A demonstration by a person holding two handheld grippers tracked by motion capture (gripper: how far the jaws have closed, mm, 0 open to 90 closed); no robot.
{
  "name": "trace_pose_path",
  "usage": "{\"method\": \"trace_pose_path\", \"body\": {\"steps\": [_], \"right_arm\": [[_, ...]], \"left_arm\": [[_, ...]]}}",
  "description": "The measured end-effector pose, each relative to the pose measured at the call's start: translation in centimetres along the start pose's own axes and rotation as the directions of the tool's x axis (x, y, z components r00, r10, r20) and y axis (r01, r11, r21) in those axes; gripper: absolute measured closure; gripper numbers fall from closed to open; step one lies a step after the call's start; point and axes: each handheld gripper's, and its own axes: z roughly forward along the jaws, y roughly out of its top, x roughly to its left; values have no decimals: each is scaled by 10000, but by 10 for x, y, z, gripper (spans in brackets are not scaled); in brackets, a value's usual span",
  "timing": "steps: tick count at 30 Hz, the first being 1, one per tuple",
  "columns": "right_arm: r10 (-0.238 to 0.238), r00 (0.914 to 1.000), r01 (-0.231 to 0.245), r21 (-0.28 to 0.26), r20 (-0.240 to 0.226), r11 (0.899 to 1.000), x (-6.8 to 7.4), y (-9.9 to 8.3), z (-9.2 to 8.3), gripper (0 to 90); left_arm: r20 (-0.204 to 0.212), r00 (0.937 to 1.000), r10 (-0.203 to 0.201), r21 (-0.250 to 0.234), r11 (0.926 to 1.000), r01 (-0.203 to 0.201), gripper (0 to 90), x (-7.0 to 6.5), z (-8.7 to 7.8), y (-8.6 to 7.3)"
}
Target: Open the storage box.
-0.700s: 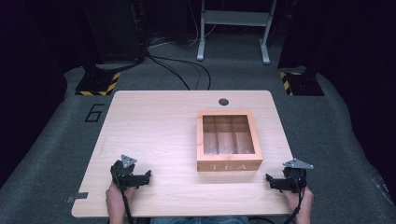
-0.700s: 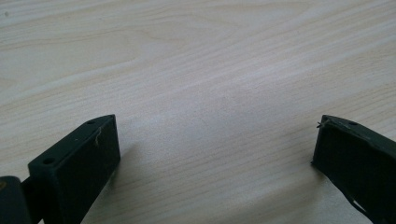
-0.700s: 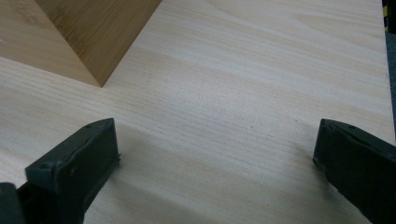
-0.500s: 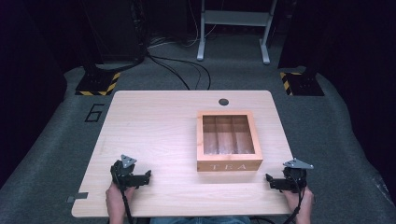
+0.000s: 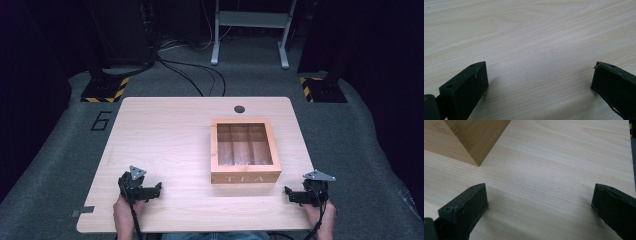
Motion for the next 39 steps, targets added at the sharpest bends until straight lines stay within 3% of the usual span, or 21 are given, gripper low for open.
{"method": "trace_pose_path", "body": {"steps": [14, 18, 24, 27, 35, 39], "right_arm": [[-89, 9999, 89, 87, -53, 9999, 0, 1, 0, 0], [-340, 9993, 343, 258, -154, 9991, 3, 4, 0, 0], [-316, 9969, 300, -226, -718, 9993, 12, 14, -11, 0], [-551, 9930, 513, -382, -1048, 9979, 20, 21, -15, 0], [-917, 9816, 814, -677, -1674, 9944, 36, 38, -12, 0], [-1076, 9790, 963, -728, -1730, 9927, 42, 44, -9, 0]], "left_arm": [[-56, 9999, 117, -7, 9999, -117, 4, -1, -1, 0], [-18, 10000, 74, -5, 10000, -74, 4, 0, 0, 0], [-9, 10000, 49, 31, 10000, -49, 4, 0, 0, 0], [25, 10000, 26, 24, 10000, -26, 4, 0, 0, 0], [37, 10000, 26, 30, 10000, -26, 4, 0, 0, 0], [27, 10000, 21, 1, 10000, -21, 4, 0, 0, 0]]}}
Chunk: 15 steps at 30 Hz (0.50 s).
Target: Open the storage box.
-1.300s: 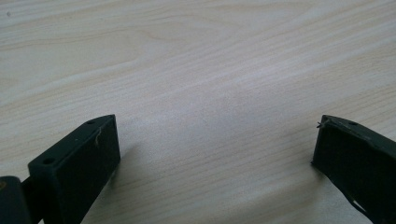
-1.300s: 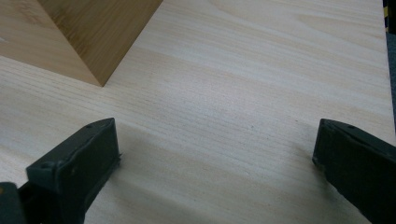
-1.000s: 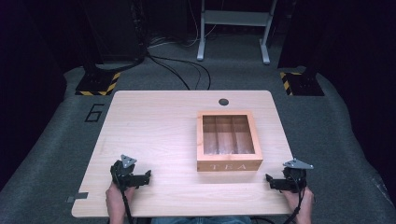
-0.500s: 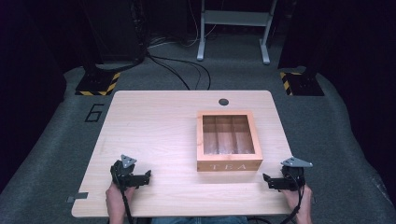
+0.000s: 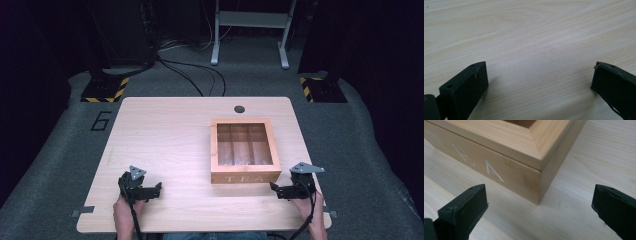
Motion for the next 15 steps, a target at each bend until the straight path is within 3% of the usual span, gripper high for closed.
{"method": "trace_pose_path", "body": {"steps": [7, 12, 15], "right_arm": [[-121, 9996, 114, -261, -268, 9996, 3, 14, 2, 79], [-301, 9990, 284, -509, -341, 9983, 5, 18, 2, 254], [-376, 9986, 351, -637, -382, 9973, 4, 18, 1, 315]], "left_arm": [[14, 10000, -11, 7, 10000, 11, 4, 0, 0, 0], [12, 10000, -9, 5, 10000, 9, 4, 0, 0, 0], [11, 10000, -12, 7, 10000, 12, 4, 0, 0, 0]]}}
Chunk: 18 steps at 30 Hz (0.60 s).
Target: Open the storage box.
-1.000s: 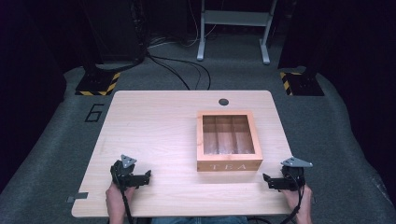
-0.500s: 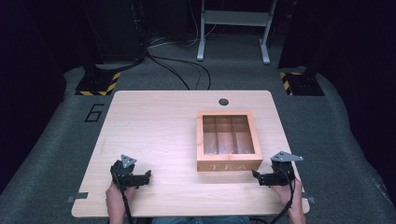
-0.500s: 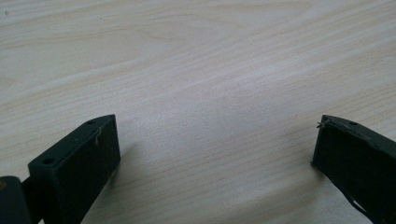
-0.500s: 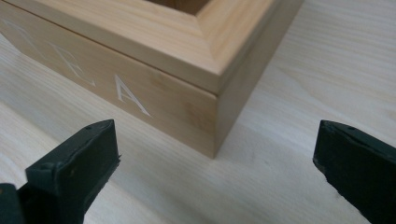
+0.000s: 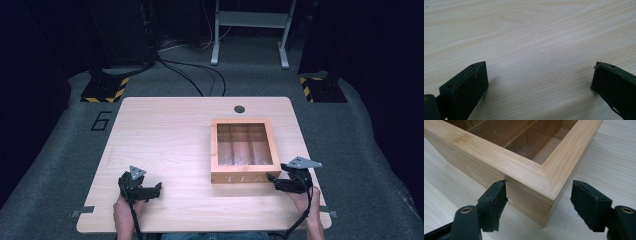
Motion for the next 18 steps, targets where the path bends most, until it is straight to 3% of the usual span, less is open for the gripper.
{"method": "trace_pose_path", "body": {"steps": [8, 18], "right_arm": [[51, 9998, -53, -114, -175, 9999, -1, -3, -4, 400], [-91, 10000, 93, -544, 30, 9985, 0, -7, -7, 454]], "left_arm": [[-13, 10000, 23, -2, 10000, -23, 4, 0, 0, 0], [-11, 10000, 6, -9, 10000, -6, 4, 0, 0, 0]]}}
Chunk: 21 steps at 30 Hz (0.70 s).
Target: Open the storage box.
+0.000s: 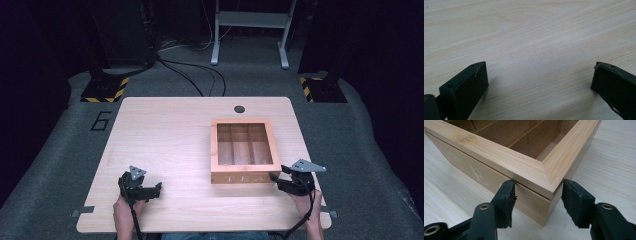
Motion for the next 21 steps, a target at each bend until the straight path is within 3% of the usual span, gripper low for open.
{"method": "trace_pose_path", "body": {"steps": [5, 21], "right_arm": [[132, 9998, -131, -23, 125, 9999, 2, 1, -1, 458], [95, 9988, -39, -1125, 488, 9936, 3, 12, -5, 470]], "left_arm": [[5, 10000, 30, 9, 10000, -30, 4, 0, 0, 0], [26, 10000, 56, 79, 10000, -56, 4, 0, -1, 0]]}}
